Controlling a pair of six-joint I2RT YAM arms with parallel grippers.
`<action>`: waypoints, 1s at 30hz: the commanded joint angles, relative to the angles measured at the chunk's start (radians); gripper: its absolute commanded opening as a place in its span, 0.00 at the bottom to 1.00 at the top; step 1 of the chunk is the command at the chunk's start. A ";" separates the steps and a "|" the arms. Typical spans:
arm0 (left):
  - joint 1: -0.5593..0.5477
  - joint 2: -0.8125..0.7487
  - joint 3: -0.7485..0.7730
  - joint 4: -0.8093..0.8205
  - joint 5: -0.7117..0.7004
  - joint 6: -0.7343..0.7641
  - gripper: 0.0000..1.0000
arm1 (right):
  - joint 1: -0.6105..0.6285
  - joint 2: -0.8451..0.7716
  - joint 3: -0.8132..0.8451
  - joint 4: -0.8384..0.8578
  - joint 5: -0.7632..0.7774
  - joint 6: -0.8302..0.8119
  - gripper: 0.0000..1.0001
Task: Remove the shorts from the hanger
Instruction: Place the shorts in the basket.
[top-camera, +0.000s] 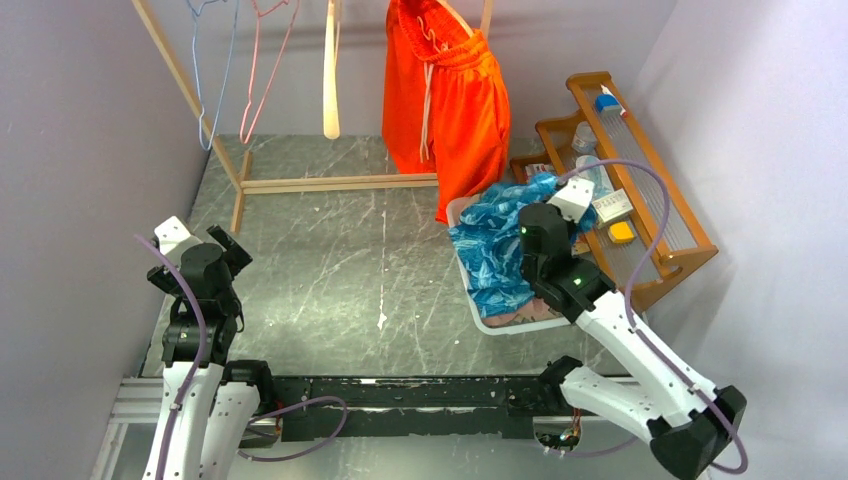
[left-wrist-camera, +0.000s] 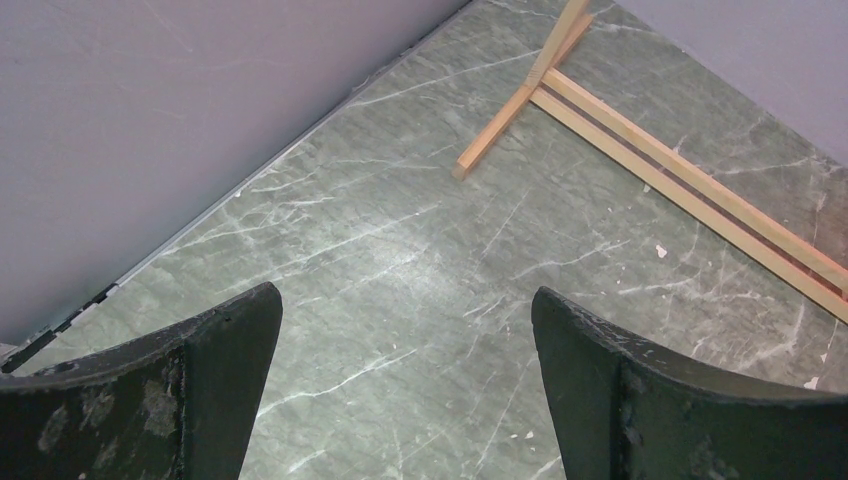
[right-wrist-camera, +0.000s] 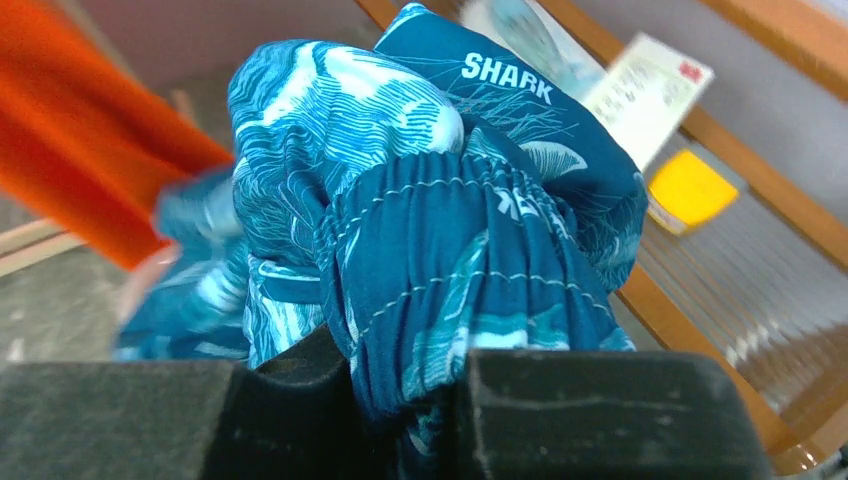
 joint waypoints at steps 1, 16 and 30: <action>0.011 -0.004 -0.006 0.038 0.007 0.013 0.99 | -0.167 -0.001 -0.059 -0.071 -0.169 0.186 0.00; 0.010 -0.006 -0.006 0.035 0.002 0.009 0.99 | -0.262 0.231 -0.305 -0.049 -0.552 0.470 0.00; 0.011 -0.014 -0.009 0.039 0.002 0.013 0.99 | -0.262 -0.016 -0.176 -0.092 -0.437 0.365 0.95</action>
